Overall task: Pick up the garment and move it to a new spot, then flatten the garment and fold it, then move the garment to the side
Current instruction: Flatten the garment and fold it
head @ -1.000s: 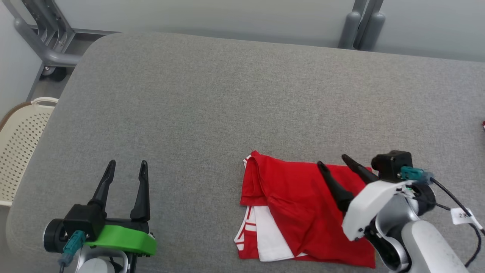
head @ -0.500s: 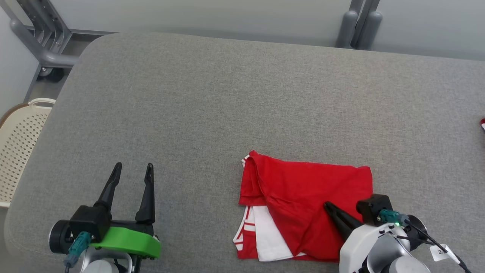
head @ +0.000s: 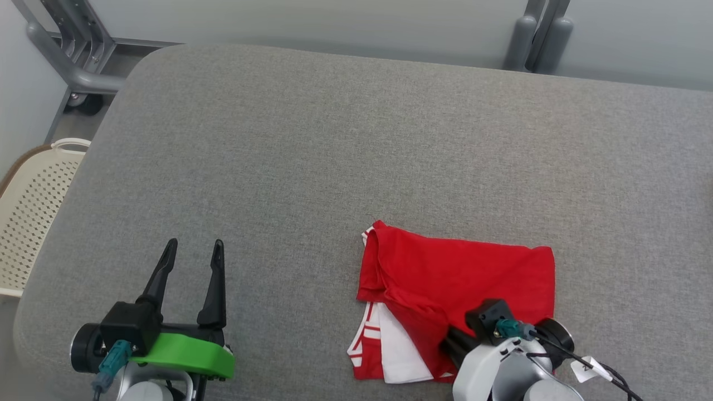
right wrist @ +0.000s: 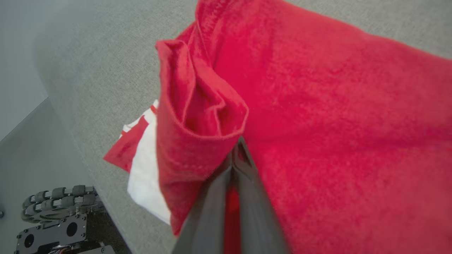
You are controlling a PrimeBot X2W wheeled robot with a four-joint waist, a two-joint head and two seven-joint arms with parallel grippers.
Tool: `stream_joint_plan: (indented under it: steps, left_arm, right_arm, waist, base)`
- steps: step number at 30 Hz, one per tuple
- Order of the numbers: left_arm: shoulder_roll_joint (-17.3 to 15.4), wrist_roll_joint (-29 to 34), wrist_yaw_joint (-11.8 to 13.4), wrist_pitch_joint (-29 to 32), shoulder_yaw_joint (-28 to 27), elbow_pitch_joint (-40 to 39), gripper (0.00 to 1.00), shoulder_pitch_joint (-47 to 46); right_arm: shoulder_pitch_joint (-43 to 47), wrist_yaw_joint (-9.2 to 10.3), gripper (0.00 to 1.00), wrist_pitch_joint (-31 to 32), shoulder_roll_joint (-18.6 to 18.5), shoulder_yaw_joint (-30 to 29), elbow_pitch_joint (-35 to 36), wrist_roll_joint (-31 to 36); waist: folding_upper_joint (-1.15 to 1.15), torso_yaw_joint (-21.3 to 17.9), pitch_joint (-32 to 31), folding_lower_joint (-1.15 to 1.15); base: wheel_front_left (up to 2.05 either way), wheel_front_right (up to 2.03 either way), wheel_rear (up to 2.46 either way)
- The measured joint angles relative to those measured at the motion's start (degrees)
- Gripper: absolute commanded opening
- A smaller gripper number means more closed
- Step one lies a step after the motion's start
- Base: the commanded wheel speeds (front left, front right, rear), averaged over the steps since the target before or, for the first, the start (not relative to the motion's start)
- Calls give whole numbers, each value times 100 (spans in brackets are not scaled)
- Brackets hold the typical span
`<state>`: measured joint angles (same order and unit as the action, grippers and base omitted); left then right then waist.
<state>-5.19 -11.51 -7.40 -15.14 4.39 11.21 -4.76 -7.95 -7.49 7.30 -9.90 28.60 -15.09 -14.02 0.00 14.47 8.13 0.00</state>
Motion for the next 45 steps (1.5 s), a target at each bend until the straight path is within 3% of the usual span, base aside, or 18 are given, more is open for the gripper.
stream_joint_plan:
  steps: [19, 24, 30, 31, 32, 33, 38, 45]
  left_arm:
    - [34, -8, 0, 0, -18, 0, 100, -48]
    - [46, -8, 0, 0, -69, -4, 100, -44]
    - [49, -2, 0, 0, -126, -33, 100, 2]
    - [49, 2, 0, 0, -130, -42, 100, 3]
    - [49, 8, 0, 0, -136, -56, 100, 4]
    - [47, 12, 0, 0, -135, -67, 100, 5]
    - [38, 31, 0, 0, -143, -120, 100, 10]
    - [24, 56, 0, 0, -115, -149, 100, 7]
  right_arm:
    - [-871, 0, 0, -180, 355, 1379, -973, -283]
    - [-1085, 0, 0, -336, 357, 1229, -720, -411]
    - [-1035, 0, 0, -240, 161, 294, 115, -392]
    - [-944, 0, 15, -136, 125, 77, 266, -374]
    - [-807, 0, 44, -37, 103, -157, 419, -335]
    - [-642, 0, 100, 82, 105, -404, 569, -312]
    - [149, 1, 100, 790, 326, -1623, 1384, -172]
    - [993, 1, 100, 1683, 636, -2552, 2327, -91]
  waist:
    - [0, 88, 84, 0]
    - [0, 48, 63, 0]
    - [0, -67, 19, 0]
    - [0, -89, 10, 0]
    - [0, -113, 2, 0]
    - [0, -137, -5, 0]
    - [0, -263, -15, 0]
    - [0, -413, 39, 0]
  base:
    - [0, 0, 0]
    - [0, 0, 0]
    - [0, 0, 0]
    - [0, 0, 0]
    - [0, 0, 0]
    - [0, 0, 0]
    - [0, 0, 0]
    - [0, 0, 0]
